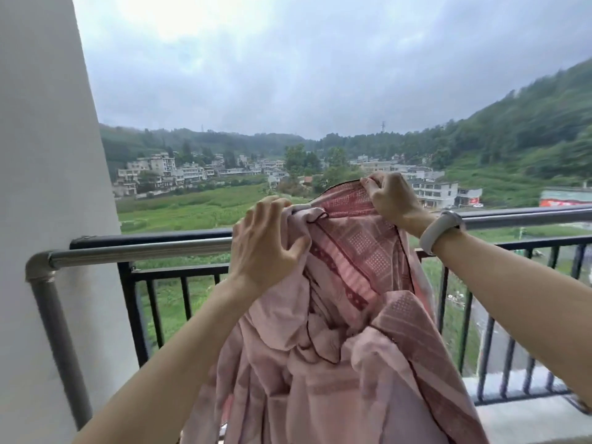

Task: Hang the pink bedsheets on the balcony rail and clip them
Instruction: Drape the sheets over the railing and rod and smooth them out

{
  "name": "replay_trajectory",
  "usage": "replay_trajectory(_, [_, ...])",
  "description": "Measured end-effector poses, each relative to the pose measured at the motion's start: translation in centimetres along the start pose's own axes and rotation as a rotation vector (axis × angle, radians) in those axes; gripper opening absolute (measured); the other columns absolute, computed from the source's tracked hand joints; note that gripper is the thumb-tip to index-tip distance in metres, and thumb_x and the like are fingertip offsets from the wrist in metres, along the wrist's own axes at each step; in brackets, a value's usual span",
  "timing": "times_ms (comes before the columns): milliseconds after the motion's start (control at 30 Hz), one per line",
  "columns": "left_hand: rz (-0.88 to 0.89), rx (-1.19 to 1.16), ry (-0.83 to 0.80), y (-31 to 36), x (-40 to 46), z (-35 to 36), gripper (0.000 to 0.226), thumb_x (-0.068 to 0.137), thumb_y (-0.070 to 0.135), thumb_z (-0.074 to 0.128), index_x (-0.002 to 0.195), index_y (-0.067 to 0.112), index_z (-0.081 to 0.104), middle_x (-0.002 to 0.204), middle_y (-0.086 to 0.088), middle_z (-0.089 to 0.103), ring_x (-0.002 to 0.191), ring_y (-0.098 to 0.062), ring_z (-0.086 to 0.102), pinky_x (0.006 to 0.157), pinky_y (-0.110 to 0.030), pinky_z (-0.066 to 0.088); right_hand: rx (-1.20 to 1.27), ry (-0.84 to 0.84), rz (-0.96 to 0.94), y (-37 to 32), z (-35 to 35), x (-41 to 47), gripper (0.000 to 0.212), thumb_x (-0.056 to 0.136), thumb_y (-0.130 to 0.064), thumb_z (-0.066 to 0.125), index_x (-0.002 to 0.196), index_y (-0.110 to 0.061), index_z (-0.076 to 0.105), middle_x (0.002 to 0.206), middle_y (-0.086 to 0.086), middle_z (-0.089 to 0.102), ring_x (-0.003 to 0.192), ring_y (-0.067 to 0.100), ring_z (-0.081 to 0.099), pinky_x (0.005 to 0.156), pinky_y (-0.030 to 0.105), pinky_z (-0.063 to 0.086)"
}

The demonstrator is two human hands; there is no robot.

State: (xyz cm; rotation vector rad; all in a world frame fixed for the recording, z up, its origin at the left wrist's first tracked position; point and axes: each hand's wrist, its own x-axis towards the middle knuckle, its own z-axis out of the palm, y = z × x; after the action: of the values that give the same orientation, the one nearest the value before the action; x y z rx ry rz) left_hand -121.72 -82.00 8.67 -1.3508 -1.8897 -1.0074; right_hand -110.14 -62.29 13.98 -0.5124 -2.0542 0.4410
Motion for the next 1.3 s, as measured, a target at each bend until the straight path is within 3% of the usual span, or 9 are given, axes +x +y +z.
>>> replay_trajectory(167, [0.097, 0.248, -0.05, 6.4, 2.5, 4.2, 0.05, 0.088, 0.049, 0.047, 0.127, 0.019, 0.047, 0.138, -0.001, 0.042, 0.13, -0.02, 0.032, 0.112, -0.042, 0.014, -0.083, 0.058, -0.013, 4.0, -2.9, 0.6, 0.039, 0.094, -0.02, 0.046, 0.056, -0.013, 0.042, 0.048, 0.001, 0.041, 0.044, 0.014, 0.037, 0.049, 0.029, 0.031])
replay_trajectory(300, [0.063, 0.265, -0.2, 10.1, 4.0, 8.7, 0.044, 0.091, 0.045, 0.043, 0.128, 0.021, 0.045, 0.134, -0.001, 0.049, 0.129, -0.019, 0.037, 0.113, -0.048, 0.008, -0.042, 0.119, 0.019, 7.6, -5.3, 1.3, 0.037, 0.096, -0.018, 0.041, 0.06, -0.012, 0.044, 0.051, -0.001, 0.043, 0.045, 0.01, 0.038, 0.048, 0.027, 0.031])
replay_trajectory(400, [-0.024, 0.243, -0.205, 10.9, 5.2, 11.0, 0.045, 0.092, 0.046, 0.04, 0.128, 0.021, 0.044, 0.129, -0.002, 0.054, 0.123, -0.02, 0.045, 0.113, -0.049, 0.009, 0.004, 0.266, 0.135, 11.9, -9.5, 2.6, 0.036, 0.097, -0.015, 0.038, 0.062, -0.009, 0.043, 0.058, 0.005, 0.043, 0.058, 0.023, 0.042, 0.051, 0.028, 0.024])
replay_trajectory(533, [0.07, 0.143, -0.217, 13.9, 7.3, 14.6, 0.037, 0.092, 0.04, 0.045, 0.117, 0.014, 0.053, 0.112, -0.004, 0.061, 0.102, -0.022, 0.057, 0.095, -0.036, 0.037, -0.063, 0.441, 0.199, 19.4, -15.4, 2.6, 0.031, 0.097, -0.015, 0.037, 0.079, 0.004, 0.054, 0.078, 0.027, 0.057, 0.081, 0.039, 0.053, 0.064, 0.028, 0.026])
replay_trajectory(700, [0.133, -0.023, -0.115, 20.9, 9.5, 20.7, 0.017, 0.092, 0.021, 0.051, 0.096, 0.011, 0.065, 0.081, -0.004, 0.07, 0.07, -0.022, 0.063, 0.071, -0.037, 0.052, -0.174, 0.529, 0.208, 26.0, -20.1, 1.1, 0.033, 0.097, -0.015, 0.038, 0.09, 0.011, 0.056, 0.095, 0.032, 0.06, 0.087, 0.04, 0.055, 0.067, 0.036, 0.032])
replay_trajectory(933, [0.292, -0.118, -0.168, 32.9, 12.4, 29.7, 0.024, 0.094, 0.028, 0.046, 0.089, 0.015, 0.066, 0.074, 0.0, 0.068, 0.06, -0.016, 0.054, 0.059, -0.026, 0.042, -0.256, 0.648, 0.381, 35.9, -29.3, -0.3, 0.033, 0.097, -0.016, 0.038, 0.103, 0.011, 0.057, 0.11, 0.033, 0.058, 0.103, 0.042, 0.053, 0.077, 0.038, 0.035])
replay_trajectory(1000, [0.254, -0.105, -0.166, 35.7, 13.4, 33.1, 0.022, 0.093, 0.022, 0.047, 0.084, 0.014, 0.066, 0.07, 0.001, 0.066, 0.057, -0.017, 0.053, 0.059, -0.029, 0.047, -0.274, 0.649, 0.366, 38.8, -31.5, -0.4, 0.032, 0.096, -0.017, 0.04, 0.101, 0.009, 0.058, 0.106, 0.032, 0.06, 0.101, 0.043, 0.054, 0.077, 0.039, 0.038])
replay_trajectory(1100, [0.176, -0.093, -0.104, 38.7, 14.9, 37.8, 0.021, 0.09, 0.014, 0.047, 0.083, 0.015, 0.067, 0.065, -0.001, 0.064, 0.055, -0.017, 0.048, 0.054, -0.027, 0.036, -0.314, 0.626, 0.303, 42.7, -34.9, 0.5, 0.029, 0.095, -0.016, 0.042, 0.089, 0.007, 0.059, 0.093, 0.031, 0.062, 0.09, 0.041, 0.056, 0.072, 0.038, 0.037])
replay_trajectory(1300, [0.277, -0.165, -0.096, 47.2, 17.8, 45.7, 0.021, 0.094, 0.014, 0.044, 0.081, 0.011, 0.061, 0.066, -0.001, 0.063, 0.054, -0.017, 0.051, 0.054, -0.027, 0.036, -0.307, 0.674, 0.363, 51.3, -42.0, 2.9, 0.032, 0.094, -0.015, 0.042, 0.087, 0.011, 0.059, 0.098, 0.034, 0.061, 0.091, 0.042, 0.055, 0.069, 0.037, 0.032])
